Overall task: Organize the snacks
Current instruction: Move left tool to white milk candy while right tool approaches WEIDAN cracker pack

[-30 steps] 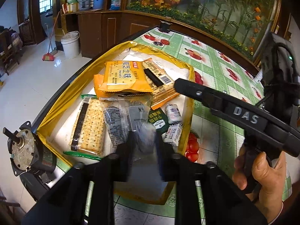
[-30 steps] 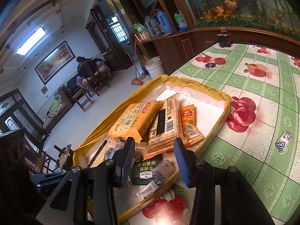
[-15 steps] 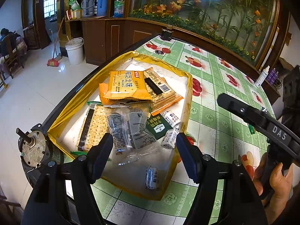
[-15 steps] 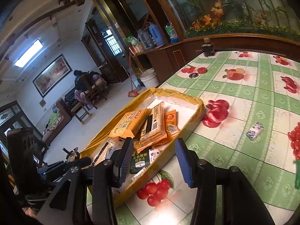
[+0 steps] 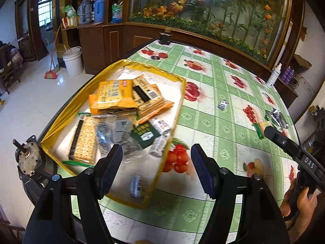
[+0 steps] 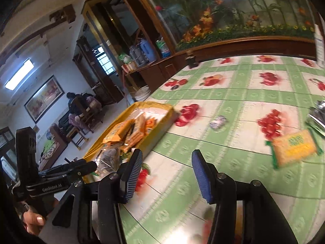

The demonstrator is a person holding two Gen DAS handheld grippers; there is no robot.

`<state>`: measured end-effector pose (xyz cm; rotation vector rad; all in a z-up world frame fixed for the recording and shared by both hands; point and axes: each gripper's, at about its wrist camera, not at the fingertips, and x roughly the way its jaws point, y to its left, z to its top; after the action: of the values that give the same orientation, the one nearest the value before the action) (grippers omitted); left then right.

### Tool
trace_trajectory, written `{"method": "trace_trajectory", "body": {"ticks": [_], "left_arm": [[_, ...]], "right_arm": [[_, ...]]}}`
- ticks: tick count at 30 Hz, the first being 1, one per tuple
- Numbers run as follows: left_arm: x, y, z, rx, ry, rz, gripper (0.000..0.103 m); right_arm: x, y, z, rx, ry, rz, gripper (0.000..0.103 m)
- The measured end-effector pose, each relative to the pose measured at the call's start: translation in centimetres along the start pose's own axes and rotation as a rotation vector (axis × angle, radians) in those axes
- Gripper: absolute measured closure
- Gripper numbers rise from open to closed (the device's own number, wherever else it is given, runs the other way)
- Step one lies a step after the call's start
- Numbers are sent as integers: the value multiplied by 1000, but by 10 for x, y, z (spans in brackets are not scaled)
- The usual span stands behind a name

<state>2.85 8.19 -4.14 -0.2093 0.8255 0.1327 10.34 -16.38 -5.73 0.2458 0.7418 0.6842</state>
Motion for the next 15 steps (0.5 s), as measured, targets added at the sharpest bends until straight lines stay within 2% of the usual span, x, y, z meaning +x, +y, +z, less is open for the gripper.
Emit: {"method": "trace_trajectory", "body": {"ticks": [8, 15], "left_arm": [[7, -47, 1, 86, 22, -49, 34], [15, -84, 6, 143, 37, -83, 34]], "right_arm": [[-44, -57, -19, 90, -30, -113, 48], [-62, -87, -24, 134, -47, -166, 46]]}}
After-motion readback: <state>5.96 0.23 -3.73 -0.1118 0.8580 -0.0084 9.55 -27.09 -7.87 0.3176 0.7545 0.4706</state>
